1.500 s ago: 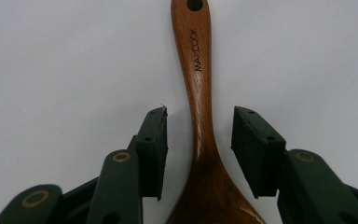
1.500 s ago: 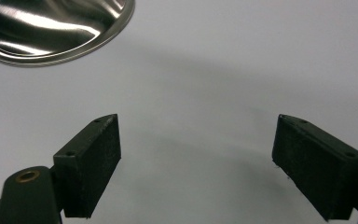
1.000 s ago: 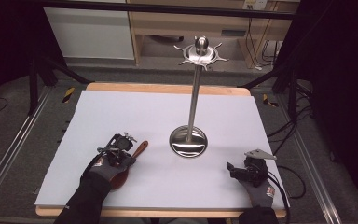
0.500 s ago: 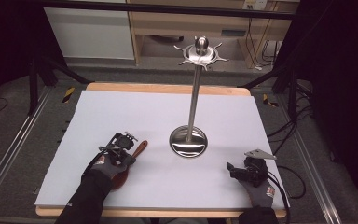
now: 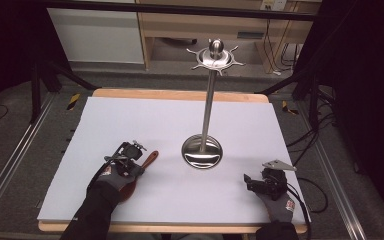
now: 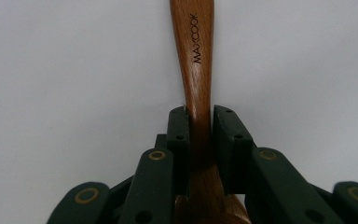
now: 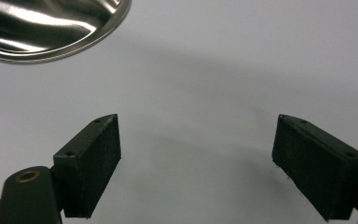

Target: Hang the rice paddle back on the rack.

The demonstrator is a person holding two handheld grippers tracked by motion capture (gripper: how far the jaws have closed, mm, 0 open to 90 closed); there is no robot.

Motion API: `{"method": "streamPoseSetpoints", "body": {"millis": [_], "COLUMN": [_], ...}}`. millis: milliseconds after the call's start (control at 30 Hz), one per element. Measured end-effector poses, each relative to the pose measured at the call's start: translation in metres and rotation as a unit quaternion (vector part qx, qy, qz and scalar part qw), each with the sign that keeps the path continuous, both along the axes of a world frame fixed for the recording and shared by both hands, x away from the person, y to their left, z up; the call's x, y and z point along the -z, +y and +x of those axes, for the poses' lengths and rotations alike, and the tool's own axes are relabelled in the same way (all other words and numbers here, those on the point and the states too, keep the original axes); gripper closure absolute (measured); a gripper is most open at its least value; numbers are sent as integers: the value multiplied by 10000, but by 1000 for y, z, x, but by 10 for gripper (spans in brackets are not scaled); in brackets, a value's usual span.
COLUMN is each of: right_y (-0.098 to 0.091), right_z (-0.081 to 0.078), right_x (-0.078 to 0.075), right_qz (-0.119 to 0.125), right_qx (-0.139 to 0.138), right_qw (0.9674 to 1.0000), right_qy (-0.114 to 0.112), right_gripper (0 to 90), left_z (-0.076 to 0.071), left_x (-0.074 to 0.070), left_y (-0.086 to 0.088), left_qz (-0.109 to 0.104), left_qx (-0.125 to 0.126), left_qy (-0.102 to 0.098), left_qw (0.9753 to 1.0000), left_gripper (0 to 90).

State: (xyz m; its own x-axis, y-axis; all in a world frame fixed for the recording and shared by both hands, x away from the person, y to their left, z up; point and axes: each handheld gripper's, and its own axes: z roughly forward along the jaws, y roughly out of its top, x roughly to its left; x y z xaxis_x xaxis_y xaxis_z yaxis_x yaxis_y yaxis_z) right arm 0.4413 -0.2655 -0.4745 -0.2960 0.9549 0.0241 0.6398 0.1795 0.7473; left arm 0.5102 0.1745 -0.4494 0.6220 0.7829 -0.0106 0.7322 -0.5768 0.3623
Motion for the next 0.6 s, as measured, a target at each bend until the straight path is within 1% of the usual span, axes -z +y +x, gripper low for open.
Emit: {"method": "streamPoseSetpoints", "body": {"millis": [33, 67, 133, 167, 267, 300, 367, 467, 567, 600], "right_y": [0, 0, 0, 0, 0, 0, 0, 0, 0, -1], "right_z": [0, 0, 0, 0, 0, 0, 0, 0, 0, 0], "right_x": [0, 0, 0, 0, 0, 0, 0, 0, 0, 0], "right_qz": [-16, -29, -25, 21, 24, -12, -30, 23, 18, -26], "right_qx": [2, -16, -15, 23, 22, 4, -12, 34, 29, -10], "right_qw": [10000, 10000, 10000, 10000, 10000, 10000, 10000, 10000, 10000, 10000], "right_qy": [14, 7, -7, 24, 27, 14, 2, 34, 36, 14], "right_gripper": [156, 156, 156, 156, 156, 156, 156, 156, 156, 156], "left_z": [1, 1, 1, 1, -1, -1, 0, 0, -1, -1], "left_x": [-1, -1, -1, 0, 1, 2, 2, 1, 1, 1], "left_y": [-2, -2, -2, -1, 4, 6, 7, 6, 5, 4], "left_qz": [68, 86, 72, 49, -154, -208, -251, -216, -161, -137], "left_qx": [13, 26, 41, 46, 41, 35, 8, 26, 65, 68], "left_qy": [43, 51, 43, 12, -36, -34, -15, 12, -32, -43], "left_qw": [10000, 9999, 10000, 10000, 9999, 9998, 9997, 9998, 9998, 9999], "left_gripper": [763, 763, 762, 761, 757, 756, 757, 758, 761, 762]}}
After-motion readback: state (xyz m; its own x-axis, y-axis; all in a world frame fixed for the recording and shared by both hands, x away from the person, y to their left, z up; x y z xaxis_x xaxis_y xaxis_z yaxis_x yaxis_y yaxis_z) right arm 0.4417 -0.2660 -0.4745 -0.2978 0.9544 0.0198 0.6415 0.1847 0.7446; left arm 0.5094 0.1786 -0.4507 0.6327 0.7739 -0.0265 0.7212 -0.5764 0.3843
